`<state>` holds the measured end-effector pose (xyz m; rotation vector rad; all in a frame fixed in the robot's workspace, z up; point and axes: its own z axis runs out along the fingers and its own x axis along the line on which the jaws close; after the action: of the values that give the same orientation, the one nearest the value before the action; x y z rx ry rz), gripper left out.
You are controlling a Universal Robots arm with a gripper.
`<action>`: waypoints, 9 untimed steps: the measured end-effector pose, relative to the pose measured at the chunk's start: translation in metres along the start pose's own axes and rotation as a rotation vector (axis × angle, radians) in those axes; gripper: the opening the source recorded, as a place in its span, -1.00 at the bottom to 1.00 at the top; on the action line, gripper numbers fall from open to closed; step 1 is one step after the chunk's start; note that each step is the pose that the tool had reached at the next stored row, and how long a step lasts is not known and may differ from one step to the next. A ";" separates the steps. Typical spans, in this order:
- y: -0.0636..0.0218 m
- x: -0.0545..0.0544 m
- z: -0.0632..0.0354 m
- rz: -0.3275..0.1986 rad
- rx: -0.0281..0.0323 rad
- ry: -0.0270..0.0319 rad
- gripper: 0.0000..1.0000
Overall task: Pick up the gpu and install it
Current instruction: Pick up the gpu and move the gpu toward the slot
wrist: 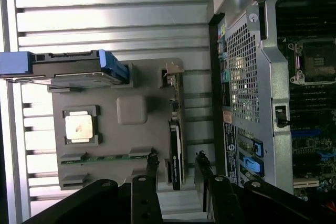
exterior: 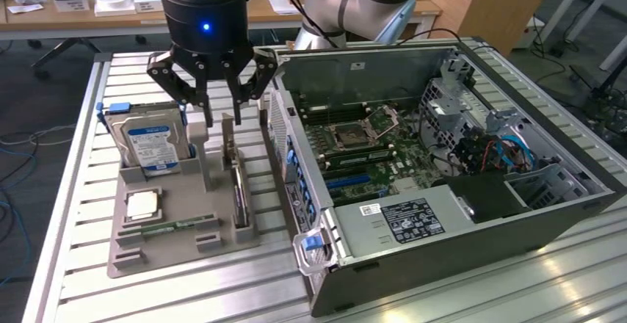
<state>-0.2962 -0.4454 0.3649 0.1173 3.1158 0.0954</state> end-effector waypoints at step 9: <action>-0.0006 0.000 0.0093 0.000 -0.0027 0.0002 -0.17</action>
<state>-0.2962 -0.4454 0.3556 0.1173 3.1158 0.0997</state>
